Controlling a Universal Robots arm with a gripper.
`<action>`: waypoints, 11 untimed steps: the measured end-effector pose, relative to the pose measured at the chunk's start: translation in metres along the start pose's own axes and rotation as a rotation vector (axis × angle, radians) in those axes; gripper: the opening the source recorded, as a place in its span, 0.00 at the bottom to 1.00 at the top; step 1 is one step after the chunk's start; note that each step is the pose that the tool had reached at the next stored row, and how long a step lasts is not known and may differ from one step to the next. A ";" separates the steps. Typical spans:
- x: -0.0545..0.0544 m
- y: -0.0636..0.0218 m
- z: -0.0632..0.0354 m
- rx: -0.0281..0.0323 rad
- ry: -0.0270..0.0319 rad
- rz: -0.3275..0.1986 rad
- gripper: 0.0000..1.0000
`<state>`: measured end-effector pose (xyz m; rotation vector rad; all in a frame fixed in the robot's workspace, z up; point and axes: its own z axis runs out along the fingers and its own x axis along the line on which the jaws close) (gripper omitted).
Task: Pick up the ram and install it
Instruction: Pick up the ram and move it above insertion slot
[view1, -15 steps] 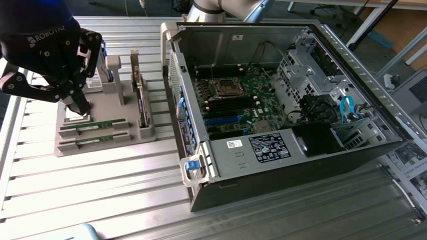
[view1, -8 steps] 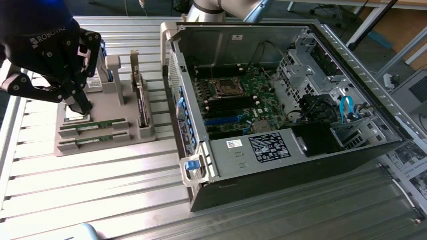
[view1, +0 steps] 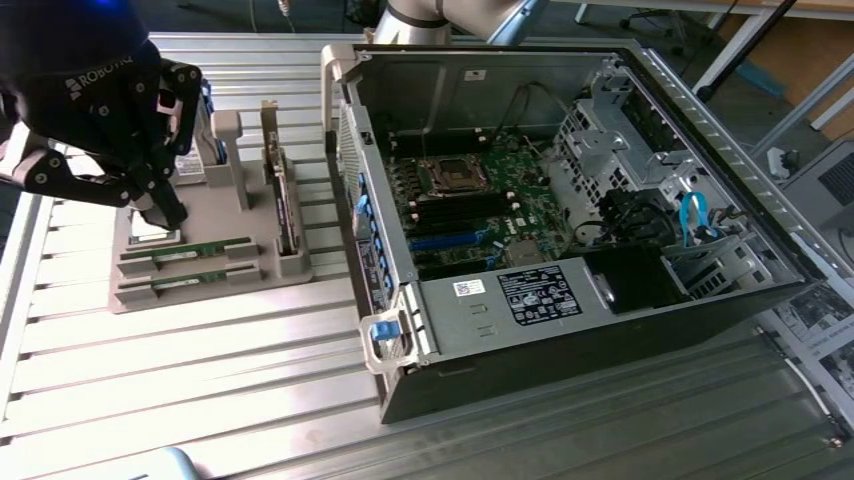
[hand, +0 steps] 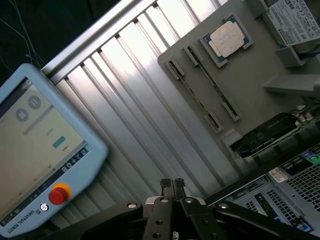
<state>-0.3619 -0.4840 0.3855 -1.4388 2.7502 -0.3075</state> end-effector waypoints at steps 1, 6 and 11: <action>0.000 0.0000 0.0002 0.0003 -0.0008 -0.004 0.11; 0.000 0.0002 0.0009 0.0018 -0.0048 -0.025 0.11; 0.000 0.0003 0.0016 0.0033 -0.0086 -0.045 0.11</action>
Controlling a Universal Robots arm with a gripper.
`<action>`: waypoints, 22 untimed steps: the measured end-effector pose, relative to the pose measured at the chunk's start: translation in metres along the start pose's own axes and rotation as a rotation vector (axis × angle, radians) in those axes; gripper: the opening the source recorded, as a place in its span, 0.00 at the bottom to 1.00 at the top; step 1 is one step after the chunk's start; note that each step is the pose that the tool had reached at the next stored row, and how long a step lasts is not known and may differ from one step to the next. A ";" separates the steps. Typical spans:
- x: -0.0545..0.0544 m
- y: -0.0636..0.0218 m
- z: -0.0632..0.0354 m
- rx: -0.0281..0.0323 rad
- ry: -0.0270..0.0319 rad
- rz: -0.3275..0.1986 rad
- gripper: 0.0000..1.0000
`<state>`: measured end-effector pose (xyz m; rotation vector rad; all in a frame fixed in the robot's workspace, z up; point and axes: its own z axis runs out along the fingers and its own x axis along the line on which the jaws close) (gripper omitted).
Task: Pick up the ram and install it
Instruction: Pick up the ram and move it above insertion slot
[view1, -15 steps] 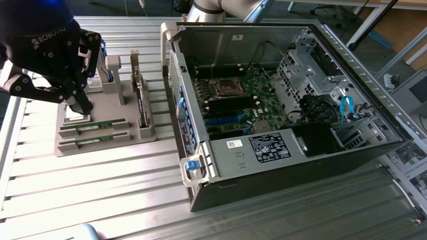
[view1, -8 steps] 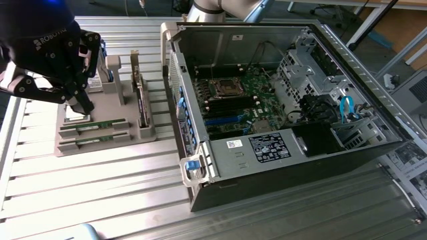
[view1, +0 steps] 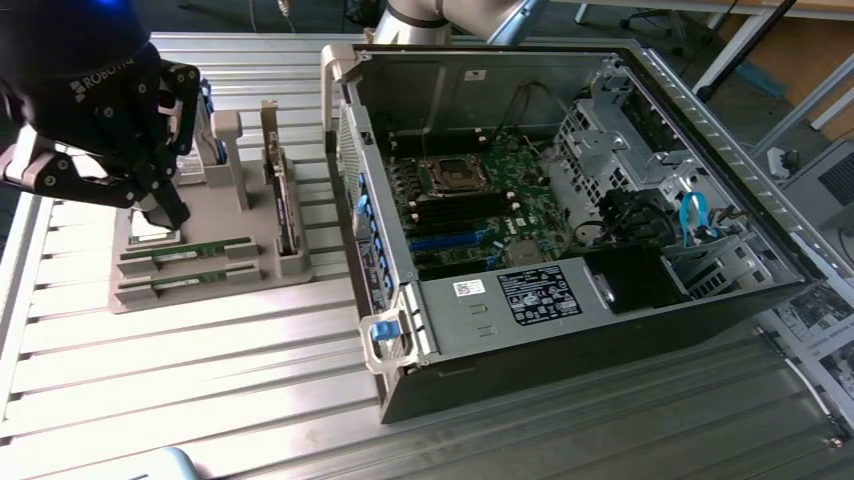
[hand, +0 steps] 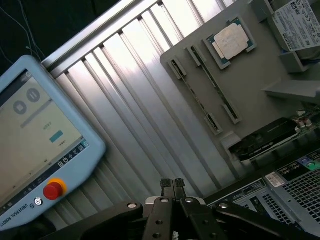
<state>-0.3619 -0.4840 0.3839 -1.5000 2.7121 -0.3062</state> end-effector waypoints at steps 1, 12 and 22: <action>0.000 0.0000 0.0001 0.0002 -0.0006 -0.003 0.11; 0.000 0.0002 0.0013 0.0034 -0.0086 -0.046 0.11; 0.000 0.0006 0.0029 0.0061 -0.0158 -0.085 0.11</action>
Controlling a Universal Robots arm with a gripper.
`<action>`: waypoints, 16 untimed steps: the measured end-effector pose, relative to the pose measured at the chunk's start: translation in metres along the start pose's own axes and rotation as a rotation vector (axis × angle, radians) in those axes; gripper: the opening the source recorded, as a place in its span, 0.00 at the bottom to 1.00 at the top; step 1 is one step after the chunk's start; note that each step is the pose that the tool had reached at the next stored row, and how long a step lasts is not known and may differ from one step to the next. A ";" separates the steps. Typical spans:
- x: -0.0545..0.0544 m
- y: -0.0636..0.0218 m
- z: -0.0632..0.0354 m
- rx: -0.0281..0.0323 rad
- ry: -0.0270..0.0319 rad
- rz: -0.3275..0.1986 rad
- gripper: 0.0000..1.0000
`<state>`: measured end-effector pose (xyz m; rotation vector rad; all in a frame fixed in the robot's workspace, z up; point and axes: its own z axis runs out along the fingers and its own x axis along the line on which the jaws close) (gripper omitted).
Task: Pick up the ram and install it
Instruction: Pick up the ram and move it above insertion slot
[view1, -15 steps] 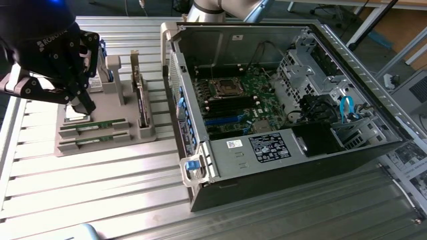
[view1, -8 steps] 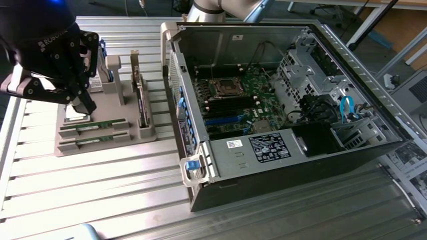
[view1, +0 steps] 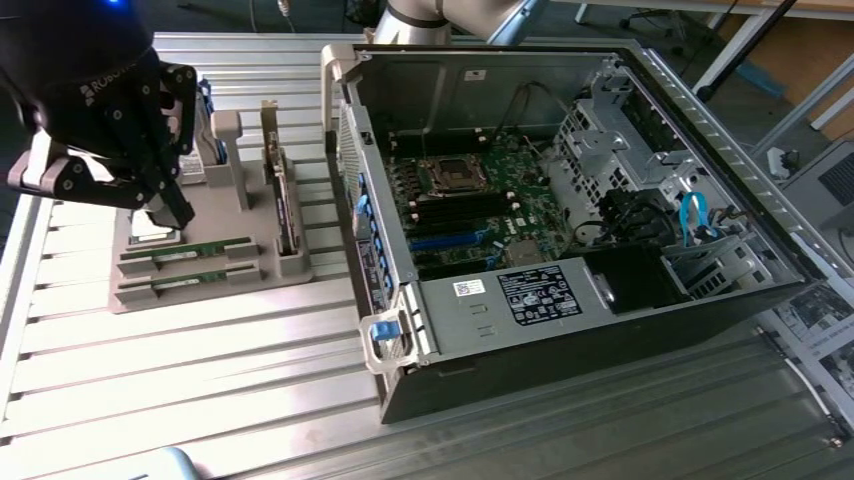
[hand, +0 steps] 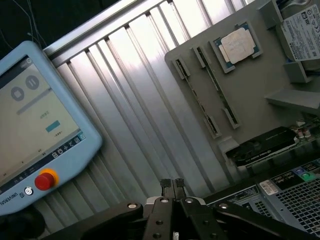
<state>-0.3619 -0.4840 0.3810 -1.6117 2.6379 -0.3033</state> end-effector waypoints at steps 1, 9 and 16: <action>0.000 0.0001 0.0003 0.0002 -0.0006 -0.003 0.11; 0.000 0.0007 0.0025 0.0023 -0.0058 -0.030 0.11; 0.002 0.0055 0.0037 0.0019 -0.0108 -0.042 0.11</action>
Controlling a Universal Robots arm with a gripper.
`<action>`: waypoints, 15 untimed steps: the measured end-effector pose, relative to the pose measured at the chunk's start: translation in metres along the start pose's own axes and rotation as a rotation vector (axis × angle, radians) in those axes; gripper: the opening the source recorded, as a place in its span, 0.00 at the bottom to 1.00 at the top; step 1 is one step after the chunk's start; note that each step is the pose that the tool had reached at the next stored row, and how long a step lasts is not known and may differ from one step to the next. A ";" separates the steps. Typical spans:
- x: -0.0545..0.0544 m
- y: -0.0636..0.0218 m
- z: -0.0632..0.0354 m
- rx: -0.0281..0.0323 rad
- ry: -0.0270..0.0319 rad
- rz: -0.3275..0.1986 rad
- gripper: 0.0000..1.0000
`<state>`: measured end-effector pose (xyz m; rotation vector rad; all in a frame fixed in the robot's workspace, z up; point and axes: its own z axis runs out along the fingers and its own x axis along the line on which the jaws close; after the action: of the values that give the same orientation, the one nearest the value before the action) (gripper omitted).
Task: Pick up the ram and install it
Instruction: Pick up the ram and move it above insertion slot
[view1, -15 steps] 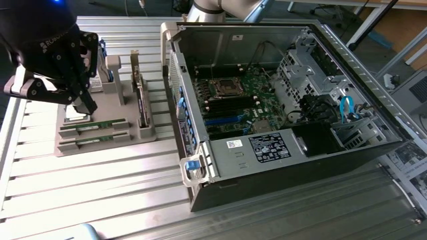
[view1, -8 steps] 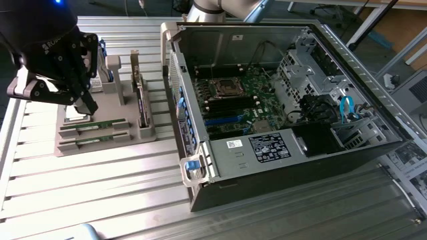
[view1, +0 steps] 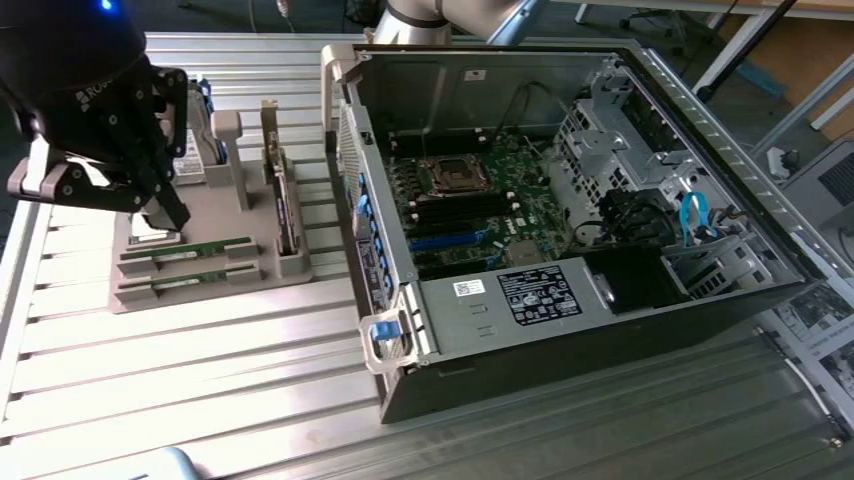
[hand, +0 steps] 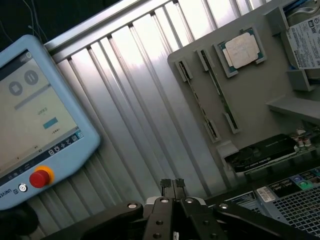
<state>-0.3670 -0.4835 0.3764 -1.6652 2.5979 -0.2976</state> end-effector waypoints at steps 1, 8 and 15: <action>0.000 0.0010 0.0002 -0.0005 -0.0015 -0.001 0.11; 0.001 0.0023 0.0011 -0.0023 -0.0062 -0.004 0.11; 0.001 0.0022 0.0017 -0.0148 -0.0066 -0.005 0.11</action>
<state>-0.3690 -0.4835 0.3744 -1.6745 2.5981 -0.2732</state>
